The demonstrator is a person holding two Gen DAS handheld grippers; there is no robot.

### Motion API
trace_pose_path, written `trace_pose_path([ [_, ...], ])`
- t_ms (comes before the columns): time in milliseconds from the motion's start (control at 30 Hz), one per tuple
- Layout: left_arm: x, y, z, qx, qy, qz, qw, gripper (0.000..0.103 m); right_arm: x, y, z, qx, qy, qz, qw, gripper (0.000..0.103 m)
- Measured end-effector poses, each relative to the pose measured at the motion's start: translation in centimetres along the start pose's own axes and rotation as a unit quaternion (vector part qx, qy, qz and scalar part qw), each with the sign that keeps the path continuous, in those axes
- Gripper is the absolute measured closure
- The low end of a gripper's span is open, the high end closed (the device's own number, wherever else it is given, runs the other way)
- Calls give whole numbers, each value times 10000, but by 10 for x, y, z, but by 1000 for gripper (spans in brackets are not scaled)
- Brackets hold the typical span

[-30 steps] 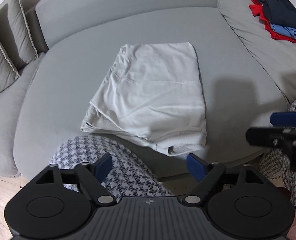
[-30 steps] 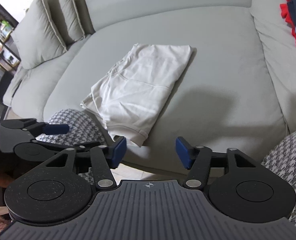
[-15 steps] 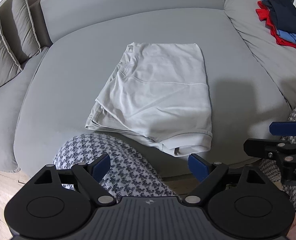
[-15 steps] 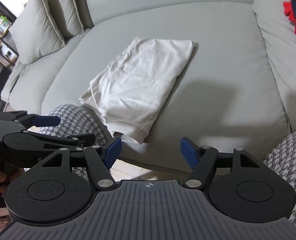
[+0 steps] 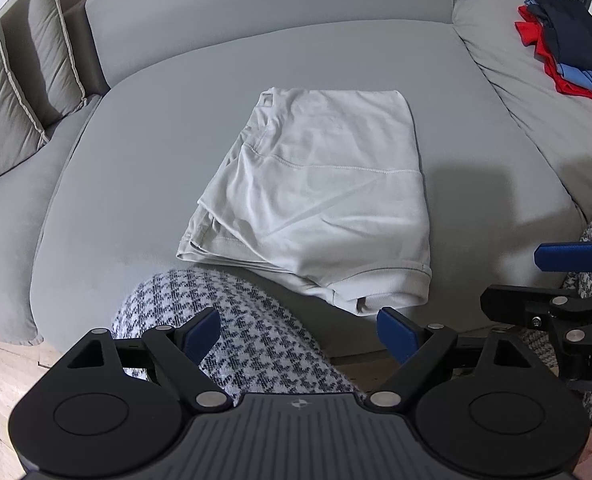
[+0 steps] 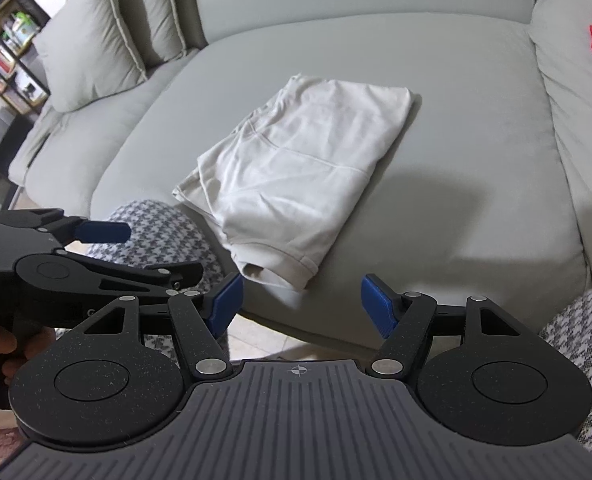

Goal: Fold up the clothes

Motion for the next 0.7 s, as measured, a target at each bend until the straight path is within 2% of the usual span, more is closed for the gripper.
trace_pose_path([
  [700, 3, 5, -1, 32, 30, 55, 10000, 16, -2, 6, -2, 54, 16, 127, 9999, 32],
])
Point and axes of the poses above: each gripper's, at about its wrist camera, not at the fingertips, and z roughly the way its jaws point, y to its right, x to its top, the point moved 10 cm from there along z, roughly the way its jaws point, and after that the axes turned 3 degrees about z, right-handed, at the moved point
